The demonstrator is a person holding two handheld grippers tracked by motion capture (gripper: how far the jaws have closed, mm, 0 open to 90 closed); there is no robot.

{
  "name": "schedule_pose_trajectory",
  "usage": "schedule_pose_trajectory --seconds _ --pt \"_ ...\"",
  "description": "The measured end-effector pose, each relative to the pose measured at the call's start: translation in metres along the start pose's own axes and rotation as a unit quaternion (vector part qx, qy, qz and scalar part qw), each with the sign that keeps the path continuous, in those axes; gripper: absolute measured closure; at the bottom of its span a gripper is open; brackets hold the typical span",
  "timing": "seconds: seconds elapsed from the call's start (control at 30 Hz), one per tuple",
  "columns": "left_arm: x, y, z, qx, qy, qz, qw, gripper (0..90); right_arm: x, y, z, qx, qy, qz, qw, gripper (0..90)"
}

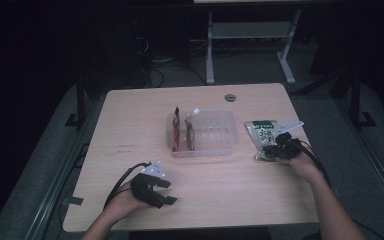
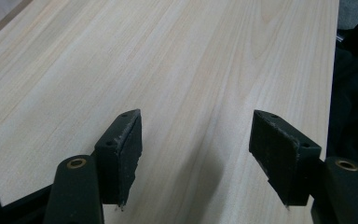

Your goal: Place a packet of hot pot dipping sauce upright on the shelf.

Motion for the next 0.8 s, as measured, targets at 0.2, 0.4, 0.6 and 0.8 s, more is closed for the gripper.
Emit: schedule_pose_trajectory --seconds 0.2,0.4,0.6,0.8 --pt "0.001 0.001 0.000 0.001 -0.003 0.003 1.0000 34.0 0.003 -0.013 -0.003 -0.015 -0.003 -0.016 0.9998 90.0" --pt "0.002 0.001 0.001 0.001 -0.006 0.005 1.0000 34.0 0.008 -0.033 -0.007 -0.039 -0.005 -0.036 0.9986 90.0" --pt "0.002 0.001 0.001 0.002 -0.009 0.004 0.9999 34.0 0.014 -0.055 -0.012 -0.071 -0.009 -0.058 0.9957 90.0" --pt "0.001 0.001 0.001 0.001 -0.007 0.003 1.0000 34.0 0.012 -0.042 -0.018 -0.068 0.001 -0.026 0.9974 90.0"
Point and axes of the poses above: each handheld gripper's, and its own axes: x roughly forward along the jaws, z roughly out of its underside, y roughly to its right, the point moved 7 cm from there along x, roughly forward along the jaws, and after that the axes turned 3 degrees about x, right-handed, at the moved point
